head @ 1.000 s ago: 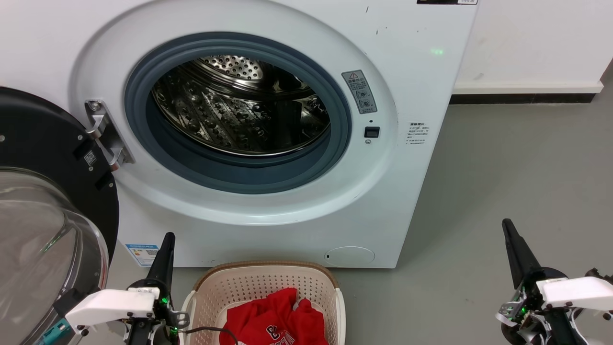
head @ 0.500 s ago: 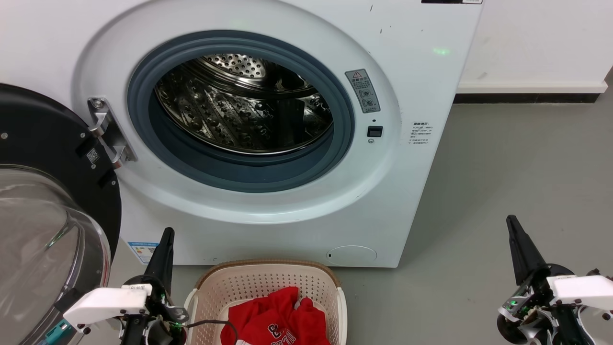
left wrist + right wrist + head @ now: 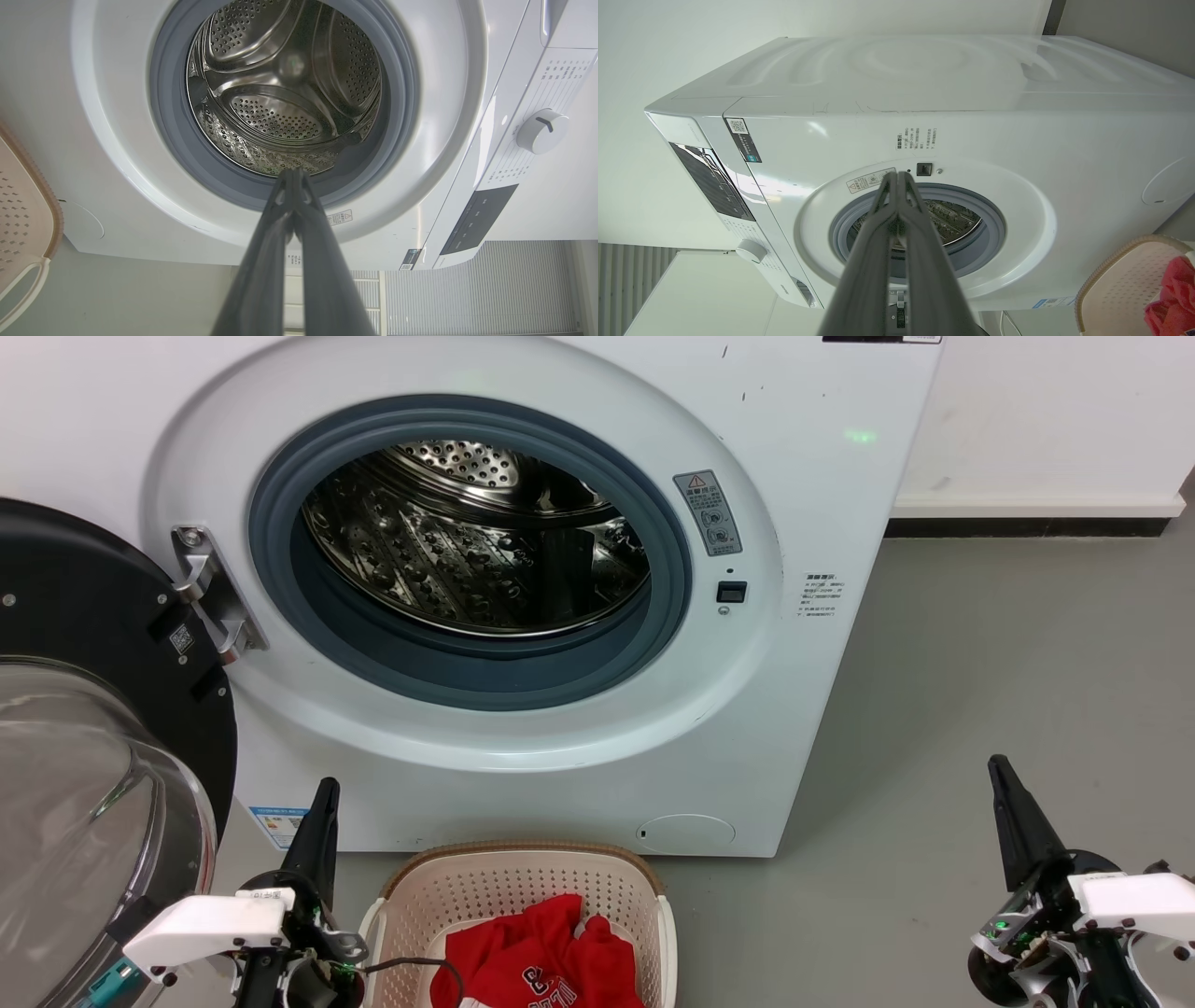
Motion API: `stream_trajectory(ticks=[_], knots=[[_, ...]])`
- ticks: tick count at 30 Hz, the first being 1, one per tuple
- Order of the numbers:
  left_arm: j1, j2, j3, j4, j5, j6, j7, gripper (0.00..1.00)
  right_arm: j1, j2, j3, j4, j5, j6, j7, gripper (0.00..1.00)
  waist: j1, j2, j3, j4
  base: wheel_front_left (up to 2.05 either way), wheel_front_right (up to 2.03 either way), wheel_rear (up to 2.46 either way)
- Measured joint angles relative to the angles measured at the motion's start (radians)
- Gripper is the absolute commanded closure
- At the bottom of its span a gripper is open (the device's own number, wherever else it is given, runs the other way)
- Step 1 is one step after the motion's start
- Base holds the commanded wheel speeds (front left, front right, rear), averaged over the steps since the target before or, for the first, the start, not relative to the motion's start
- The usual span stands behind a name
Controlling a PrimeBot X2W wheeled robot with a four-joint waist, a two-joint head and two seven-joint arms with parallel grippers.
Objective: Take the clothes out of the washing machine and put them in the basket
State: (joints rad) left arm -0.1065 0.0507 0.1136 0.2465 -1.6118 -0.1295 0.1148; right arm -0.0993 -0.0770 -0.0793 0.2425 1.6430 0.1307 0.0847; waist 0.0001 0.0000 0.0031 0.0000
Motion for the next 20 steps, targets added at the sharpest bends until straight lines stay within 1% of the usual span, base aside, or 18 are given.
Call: stream_trajectory(ticks=[20], knots=[[0.0, 0.0, 0.0, 0.0, 0.0, 0.0, 0.0, 1.0, 0.0, 0.006, -0.008, 0.001, -0.007, 0.0, 0.006, 1.0, 0.0, 0.0, 0.0, 0.0, 0.0, 0.0, 0.0]])
